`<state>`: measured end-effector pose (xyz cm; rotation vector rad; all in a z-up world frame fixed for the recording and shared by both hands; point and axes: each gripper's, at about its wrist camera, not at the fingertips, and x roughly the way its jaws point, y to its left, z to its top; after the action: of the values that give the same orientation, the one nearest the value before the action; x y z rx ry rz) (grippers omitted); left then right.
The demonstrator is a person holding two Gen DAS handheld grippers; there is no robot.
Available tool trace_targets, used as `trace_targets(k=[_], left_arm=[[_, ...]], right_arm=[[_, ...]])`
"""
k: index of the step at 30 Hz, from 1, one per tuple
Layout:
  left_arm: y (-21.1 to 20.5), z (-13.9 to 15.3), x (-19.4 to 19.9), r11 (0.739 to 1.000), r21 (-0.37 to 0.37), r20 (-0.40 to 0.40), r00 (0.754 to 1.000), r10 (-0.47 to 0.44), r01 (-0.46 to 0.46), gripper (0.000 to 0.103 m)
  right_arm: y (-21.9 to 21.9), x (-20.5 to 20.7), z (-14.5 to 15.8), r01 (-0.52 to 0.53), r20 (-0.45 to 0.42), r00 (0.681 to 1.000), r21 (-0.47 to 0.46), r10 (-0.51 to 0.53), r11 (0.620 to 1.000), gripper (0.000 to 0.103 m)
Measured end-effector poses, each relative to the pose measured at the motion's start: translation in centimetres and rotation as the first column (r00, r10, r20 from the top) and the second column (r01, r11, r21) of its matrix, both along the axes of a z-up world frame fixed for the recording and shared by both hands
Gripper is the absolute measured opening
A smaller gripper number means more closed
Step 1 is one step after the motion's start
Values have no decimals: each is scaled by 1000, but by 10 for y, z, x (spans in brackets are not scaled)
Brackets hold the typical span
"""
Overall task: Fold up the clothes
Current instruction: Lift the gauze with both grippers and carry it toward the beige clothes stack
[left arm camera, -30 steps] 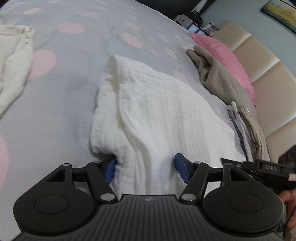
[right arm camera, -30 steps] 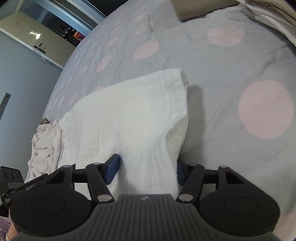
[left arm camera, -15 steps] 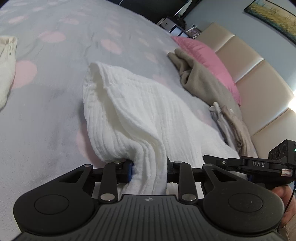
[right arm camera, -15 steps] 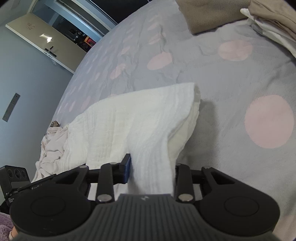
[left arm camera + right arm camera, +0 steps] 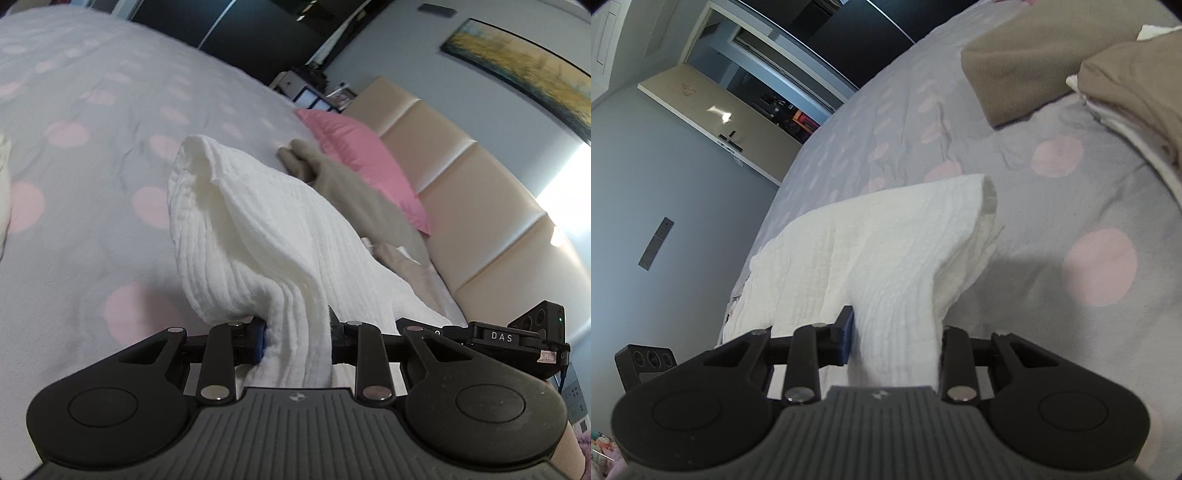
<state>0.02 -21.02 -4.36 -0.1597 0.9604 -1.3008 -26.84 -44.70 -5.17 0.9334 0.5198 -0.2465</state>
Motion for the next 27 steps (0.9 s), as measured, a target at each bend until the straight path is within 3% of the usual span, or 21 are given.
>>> trace_targets(k=[9,18,27], left_arm=[[-53,50,-37,997,-59,48,997,-56,59,25],[-150,72,-77,983,-112,14,989,-146,146,25],[-255,76,-115,962,-165,-22,974,-226,220,25]], right_arm=[[-39,-49,72,3,45,999,-84,1,996,33],[-115,-104,118,8,31,1000,-184,-2,983,32],[-213,-155,127,67,6,998,-166,-67,984,32]])
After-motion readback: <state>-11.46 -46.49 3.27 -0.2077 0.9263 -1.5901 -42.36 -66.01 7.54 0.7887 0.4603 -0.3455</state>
